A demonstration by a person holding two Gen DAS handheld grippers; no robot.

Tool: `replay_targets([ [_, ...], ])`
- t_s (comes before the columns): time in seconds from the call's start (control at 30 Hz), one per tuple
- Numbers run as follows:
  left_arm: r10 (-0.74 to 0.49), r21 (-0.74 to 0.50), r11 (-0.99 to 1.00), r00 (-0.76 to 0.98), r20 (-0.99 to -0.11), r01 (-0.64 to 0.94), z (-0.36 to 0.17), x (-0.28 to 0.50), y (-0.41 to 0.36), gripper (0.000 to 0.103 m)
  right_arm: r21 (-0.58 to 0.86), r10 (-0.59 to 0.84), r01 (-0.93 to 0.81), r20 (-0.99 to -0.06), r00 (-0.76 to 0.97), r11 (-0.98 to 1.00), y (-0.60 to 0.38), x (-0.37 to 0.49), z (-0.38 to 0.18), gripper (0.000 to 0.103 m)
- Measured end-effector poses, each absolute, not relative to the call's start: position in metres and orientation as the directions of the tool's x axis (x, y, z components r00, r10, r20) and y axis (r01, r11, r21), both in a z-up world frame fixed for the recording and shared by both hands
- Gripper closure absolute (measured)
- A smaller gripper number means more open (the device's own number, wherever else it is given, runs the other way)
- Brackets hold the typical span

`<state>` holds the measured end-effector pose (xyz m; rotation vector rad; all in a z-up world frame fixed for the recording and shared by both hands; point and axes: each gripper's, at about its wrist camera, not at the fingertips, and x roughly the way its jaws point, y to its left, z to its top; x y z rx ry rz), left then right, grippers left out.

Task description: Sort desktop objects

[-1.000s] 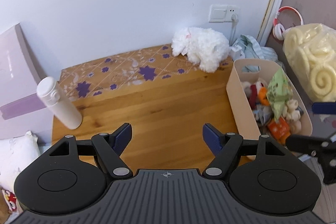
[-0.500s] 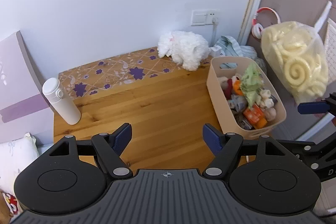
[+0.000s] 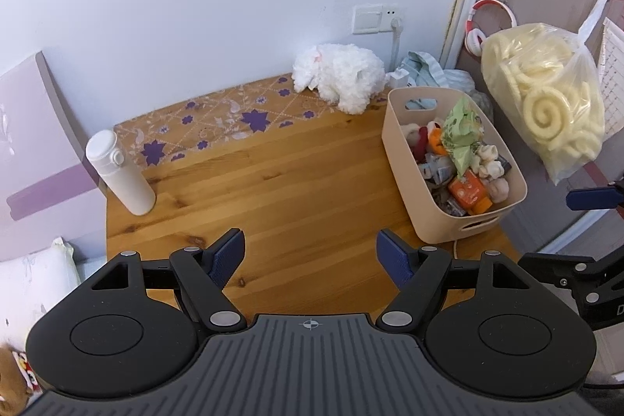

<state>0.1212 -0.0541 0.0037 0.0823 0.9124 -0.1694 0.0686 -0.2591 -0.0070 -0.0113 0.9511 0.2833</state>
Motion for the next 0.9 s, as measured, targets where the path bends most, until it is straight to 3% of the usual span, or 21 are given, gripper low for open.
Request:
replay_targets([
  [0.9,-0.131,-0.030,0.979,0.517,-0.846,0.199,-0.015,0.137,-0.065,0.027,0.110,0.155,-0.120,-0.860,0.485,0.987,-0.280,0.063,-0.022,0.000],
])
